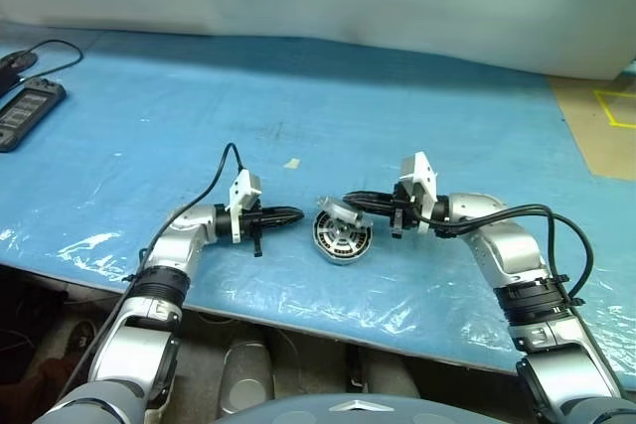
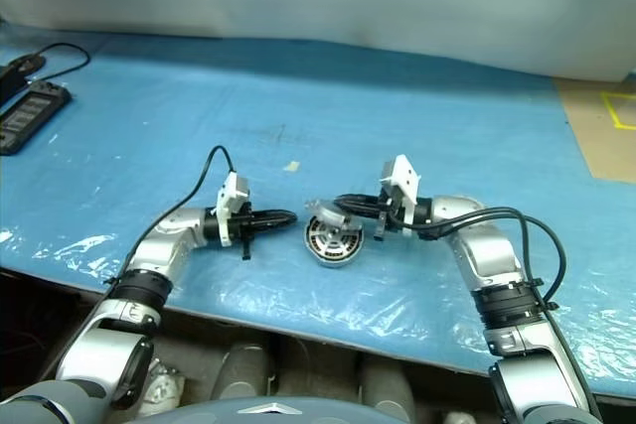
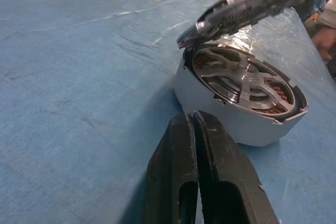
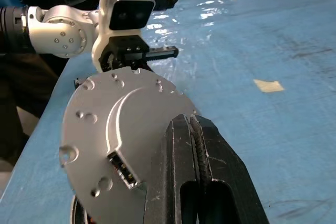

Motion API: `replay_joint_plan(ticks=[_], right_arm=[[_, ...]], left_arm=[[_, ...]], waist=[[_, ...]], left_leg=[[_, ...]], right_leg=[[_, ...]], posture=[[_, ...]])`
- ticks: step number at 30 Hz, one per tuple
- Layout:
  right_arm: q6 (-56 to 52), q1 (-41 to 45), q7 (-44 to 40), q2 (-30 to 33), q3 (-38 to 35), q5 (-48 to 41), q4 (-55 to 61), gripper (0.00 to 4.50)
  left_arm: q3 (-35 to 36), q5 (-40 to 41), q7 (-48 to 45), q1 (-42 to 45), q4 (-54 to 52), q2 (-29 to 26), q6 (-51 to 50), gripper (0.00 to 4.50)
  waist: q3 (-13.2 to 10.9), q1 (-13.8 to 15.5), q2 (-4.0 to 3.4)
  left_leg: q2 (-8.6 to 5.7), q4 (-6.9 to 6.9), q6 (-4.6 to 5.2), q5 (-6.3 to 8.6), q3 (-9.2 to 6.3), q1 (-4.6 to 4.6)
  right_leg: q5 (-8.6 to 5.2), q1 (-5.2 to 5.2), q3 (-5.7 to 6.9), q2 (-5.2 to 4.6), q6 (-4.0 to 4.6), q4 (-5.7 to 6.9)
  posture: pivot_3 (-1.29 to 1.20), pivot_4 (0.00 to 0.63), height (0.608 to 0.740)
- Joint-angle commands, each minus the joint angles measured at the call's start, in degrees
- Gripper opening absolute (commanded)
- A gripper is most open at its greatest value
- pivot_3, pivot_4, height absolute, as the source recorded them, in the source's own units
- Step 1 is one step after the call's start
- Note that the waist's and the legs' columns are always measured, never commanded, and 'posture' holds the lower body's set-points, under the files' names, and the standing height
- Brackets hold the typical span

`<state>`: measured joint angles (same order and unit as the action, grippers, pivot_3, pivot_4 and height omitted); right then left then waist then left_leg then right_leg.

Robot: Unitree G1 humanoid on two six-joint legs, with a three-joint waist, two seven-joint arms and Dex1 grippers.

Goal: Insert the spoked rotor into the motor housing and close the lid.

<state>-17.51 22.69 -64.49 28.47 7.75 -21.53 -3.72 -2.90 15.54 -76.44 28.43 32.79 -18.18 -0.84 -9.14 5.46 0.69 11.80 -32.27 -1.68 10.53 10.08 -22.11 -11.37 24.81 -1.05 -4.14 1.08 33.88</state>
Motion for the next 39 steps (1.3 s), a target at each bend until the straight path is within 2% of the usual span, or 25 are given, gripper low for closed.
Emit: replay_joint_plan(ticks=[1, 9, 17, 20, 24, 28, 36, 39], right_arm=[[0.77, 0.65, -2.19, 0.28, 1.72, 0.63, 0.92, 0.0], [3.1, -0.63, -4.31, 2.52, 5.47, 5.26, 0.04, 0.0], [6.08, -1.53, -2.41, 2.09, 7.3, 9.88, -3.87, 0.0], [6.9, -0.97, -1.57, 0.75, 4.92, 7.6, -4.43, 0.0], [1.73, 0.07, -2.24, 0.14, 1.29, 1.97, -1.74, 0.0], [-0.49, -0.37, -5.02, 2.42, 3.19, 1.9, 2.45, 0.85], [3.47, 0.27, -6.05, 3.27, 5.15, 5.23, 3.86, 3.47], [5.2, 0.68, -5.55, 2.21, 5.83, 6.61, 1.6, 3.47]], left_arm=[[0.12, 1.22, 0.28, -1.05, -3.2, -0.46, -0.96, 0.15], [0.53, 1.34, 0.97, -2.07, -4.02, -1.48, -1.56, 0.15], [0.81, 1.38, 1.44, -1.43, -2.46, -1.75, -0.91, 0.15], [0.81, 1.74, 1.1, -1.25, -2.29, -1.82, -1.06, 0.15], [1.03, 2.19, 0.9, -1.48, -2.53, -2.13, -0.71, 0.15], [1.43, 3.07, 0.3, -1.48, -3.28, -2.68, -1.57, 0.11], [1.39, 3.75, -0.59, -2.3, -4.52, -3.58, -0.46, 0.11], [1.2, 3.65, -0.24, -2.65, -4.81, -3.2, -0.01, 0.11]], waist=[[0.0, -0.05, 0.0], [0.0, -0.07, 0.0], [0.01, -0.13, 0.01], [0.01, -0.15, 0.01], [0.0, -0.1, 0.01], [0.0, -0.09, 0.01], [0.0, -0.09, 0.01], [0.0, -0.12, 0.01]], left_leg=[[0.0, 0.0, 0.0, 0.0, 0.0, 0.01], [-0.01, -0.03, 0.0, 0.01, 0.0, 0.03], [0.0, -0.03, 0.0, 0.01, 0.0, 0.2], [0.0, -0.03, -0.01, 0.01, 0.0, 0.41], [-0.01, -0.02, -0.01, 0.02, 0.0, 0.52], [-0.01, 0.01, -0.01, 0.01, 0.0, 0.42], [0.0, 0.03, -0.01, 0.01, 0.0, 0.31], [-0.01, 0.02, -0.01, 0.01, 0.0, 0.32]], right_leg=[[0.0, 0.0, 0.0, 0.0, 0.0, 0.01], [0.0, -0.01, -0.03, -0.01, 0.0, 0.01], [0.0, -0.19, -0.04, -0.01, 0.0, 0.01], [-0.01, -0.4, -0.04, -0.01, 0.0, 0.0], [-0.01, -0.51, -0.08, -0.03, -0.01, 0.0], [-0.01, -0.45, -0.06, -0.02, -0.01, -0.08], [-0.02, -0.33, -0.01, -0.02, 0.01, -0.08], [-0.02, -0.33, -0.02, -0.03, 0.01, -0.07]], posture=[[0.0, 0.15, 0.74], [0.0, 0.15, 0.74], [0.0, 0.15, 0.74], [0.0, 0.15, 0.74], [0.0, 0.15, 0.74], [0.0, 0.15, 0.74], [0.0, 0.15, 0.74], [0.0, 0.15, 0.74]])
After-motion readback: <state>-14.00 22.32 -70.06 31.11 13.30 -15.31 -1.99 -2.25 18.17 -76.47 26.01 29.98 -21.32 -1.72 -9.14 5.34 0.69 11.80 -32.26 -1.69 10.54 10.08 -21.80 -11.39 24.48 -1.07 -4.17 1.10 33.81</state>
